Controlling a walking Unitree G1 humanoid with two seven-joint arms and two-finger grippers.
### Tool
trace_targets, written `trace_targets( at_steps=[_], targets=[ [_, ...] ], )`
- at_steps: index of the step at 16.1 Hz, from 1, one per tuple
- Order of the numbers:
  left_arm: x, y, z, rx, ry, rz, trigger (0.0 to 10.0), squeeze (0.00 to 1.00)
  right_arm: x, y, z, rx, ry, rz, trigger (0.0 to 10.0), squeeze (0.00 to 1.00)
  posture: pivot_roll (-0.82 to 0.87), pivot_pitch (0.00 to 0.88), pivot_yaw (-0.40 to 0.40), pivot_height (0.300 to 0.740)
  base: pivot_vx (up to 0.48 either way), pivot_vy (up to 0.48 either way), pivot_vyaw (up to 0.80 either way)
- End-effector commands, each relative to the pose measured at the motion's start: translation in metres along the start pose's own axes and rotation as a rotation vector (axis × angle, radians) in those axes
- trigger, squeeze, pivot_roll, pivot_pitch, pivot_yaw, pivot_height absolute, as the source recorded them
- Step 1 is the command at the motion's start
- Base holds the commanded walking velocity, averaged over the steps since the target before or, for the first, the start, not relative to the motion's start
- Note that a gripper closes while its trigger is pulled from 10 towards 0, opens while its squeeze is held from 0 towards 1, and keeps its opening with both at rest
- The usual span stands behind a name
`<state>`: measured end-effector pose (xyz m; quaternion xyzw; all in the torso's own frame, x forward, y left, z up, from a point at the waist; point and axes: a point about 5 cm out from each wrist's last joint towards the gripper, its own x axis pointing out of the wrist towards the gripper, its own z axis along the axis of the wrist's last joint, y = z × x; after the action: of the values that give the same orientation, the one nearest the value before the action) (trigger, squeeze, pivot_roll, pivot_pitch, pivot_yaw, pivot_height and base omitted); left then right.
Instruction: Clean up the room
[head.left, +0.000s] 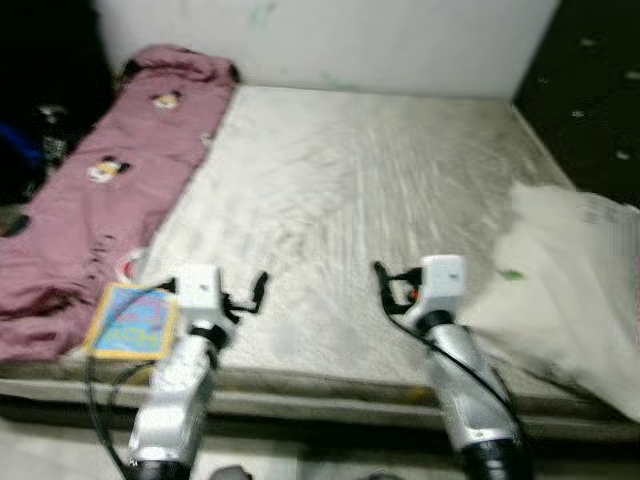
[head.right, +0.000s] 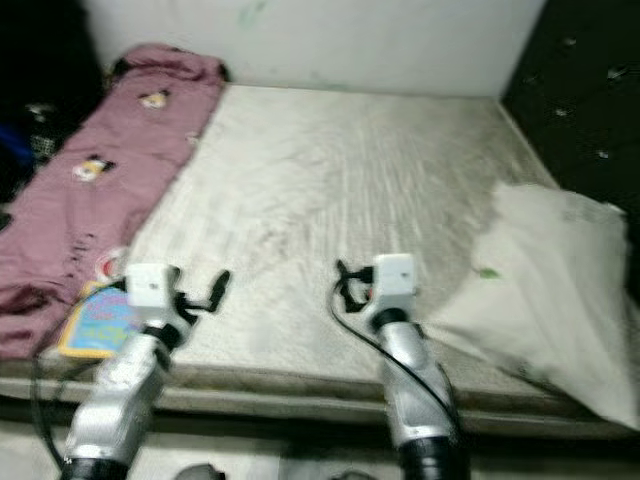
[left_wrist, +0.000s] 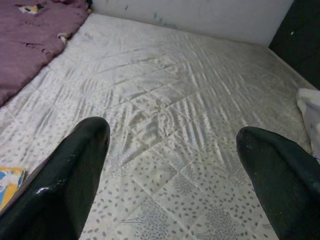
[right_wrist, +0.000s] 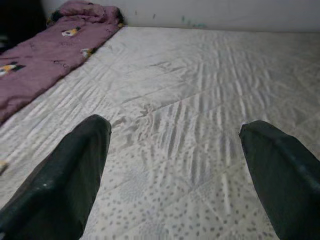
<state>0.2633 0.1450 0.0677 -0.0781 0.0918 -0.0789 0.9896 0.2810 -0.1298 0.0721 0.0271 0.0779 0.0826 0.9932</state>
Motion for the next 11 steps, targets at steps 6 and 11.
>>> trace_targets(
  at_steps=[6, 11],
  targets=[
    [0.0011, -0.0025, 0.0003, -0.001, 0.002, 0.003, 10.0, 0.00, 0.0012, -0.0051, 0.0042, -0.007, -0.010, -0.009, 10.0, 0.00, 0.02, 0.000, -0.004, 0.740, 0.000, -0.275, 0.00],
    [0.0016, -0.0028, 0.0006, 0.017, 0.009, -0.007, 10.0, 0.00, 0.0017, -0.0046, 0.0043, -0.006, -0.011, -0.010, 10.0, 0.00, 0.02, 0.000, -0.002, 0.740, 0.000, -0.110, 0.00]
  ],
)
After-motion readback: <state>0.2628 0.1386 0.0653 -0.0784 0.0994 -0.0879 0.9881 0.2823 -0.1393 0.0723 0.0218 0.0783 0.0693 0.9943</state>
